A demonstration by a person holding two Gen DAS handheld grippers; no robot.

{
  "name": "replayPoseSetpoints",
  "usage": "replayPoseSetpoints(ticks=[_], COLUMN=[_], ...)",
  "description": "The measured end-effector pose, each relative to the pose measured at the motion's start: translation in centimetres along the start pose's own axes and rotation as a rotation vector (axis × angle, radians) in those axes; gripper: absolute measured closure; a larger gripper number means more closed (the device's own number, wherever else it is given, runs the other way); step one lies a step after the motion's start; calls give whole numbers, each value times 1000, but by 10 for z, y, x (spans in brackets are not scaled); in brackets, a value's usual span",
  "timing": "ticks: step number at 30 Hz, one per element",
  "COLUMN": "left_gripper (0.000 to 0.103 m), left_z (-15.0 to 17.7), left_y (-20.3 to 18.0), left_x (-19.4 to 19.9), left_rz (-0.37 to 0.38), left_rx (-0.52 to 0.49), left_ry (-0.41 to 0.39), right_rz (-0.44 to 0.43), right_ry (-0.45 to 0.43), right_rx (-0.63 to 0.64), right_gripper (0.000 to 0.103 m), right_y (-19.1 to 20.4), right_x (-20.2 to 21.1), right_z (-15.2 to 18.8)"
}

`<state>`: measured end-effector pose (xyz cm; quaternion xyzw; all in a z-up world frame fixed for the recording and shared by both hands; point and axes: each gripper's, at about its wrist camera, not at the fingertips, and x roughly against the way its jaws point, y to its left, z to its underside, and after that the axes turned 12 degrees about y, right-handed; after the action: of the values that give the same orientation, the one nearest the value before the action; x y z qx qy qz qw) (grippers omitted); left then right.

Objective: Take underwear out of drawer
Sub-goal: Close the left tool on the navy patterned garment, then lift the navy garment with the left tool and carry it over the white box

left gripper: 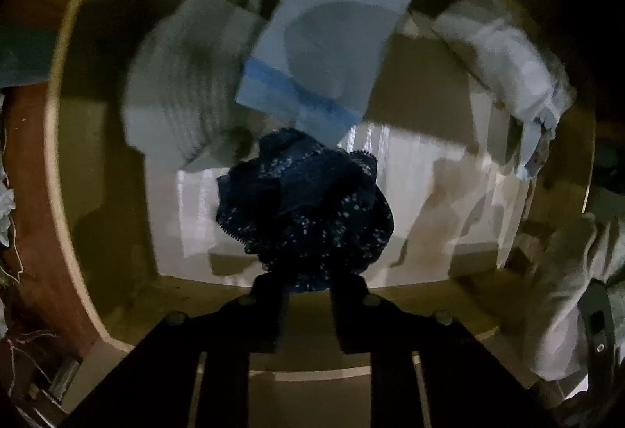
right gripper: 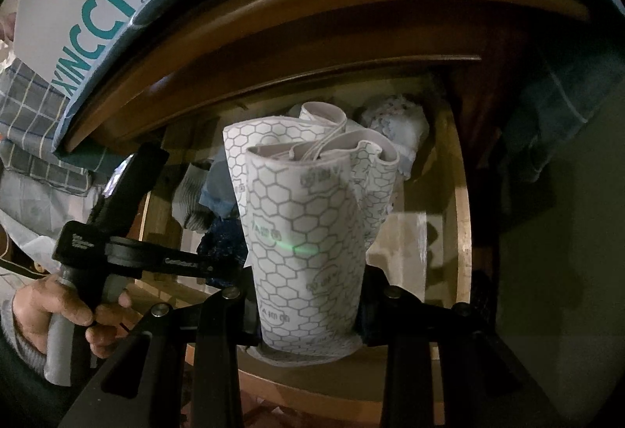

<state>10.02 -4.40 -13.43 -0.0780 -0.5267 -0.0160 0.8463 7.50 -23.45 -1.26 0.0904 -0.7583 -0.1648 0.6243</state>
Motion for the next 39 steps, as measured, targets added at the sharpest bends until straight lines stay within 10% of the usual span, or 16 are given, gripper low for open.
replayPoseSetpoints(ticks=[14,21,39], left_gripper=[90,47,31], left_z=[23,21,-24], left_y=[20,24,33], left_x=[23,33,6], left_rz=[-22,10,-19], left_rx=[-46,-40,18], left_ry=[-61,-68,59], right_rz=[9,11,19], right_ry=[15,30,44], right_rx=[16,10,20], right_gripper=[72,72,72], right_y=[6,5,8], right_x=[-4,-7,-8], right_z=[2,0,-1])
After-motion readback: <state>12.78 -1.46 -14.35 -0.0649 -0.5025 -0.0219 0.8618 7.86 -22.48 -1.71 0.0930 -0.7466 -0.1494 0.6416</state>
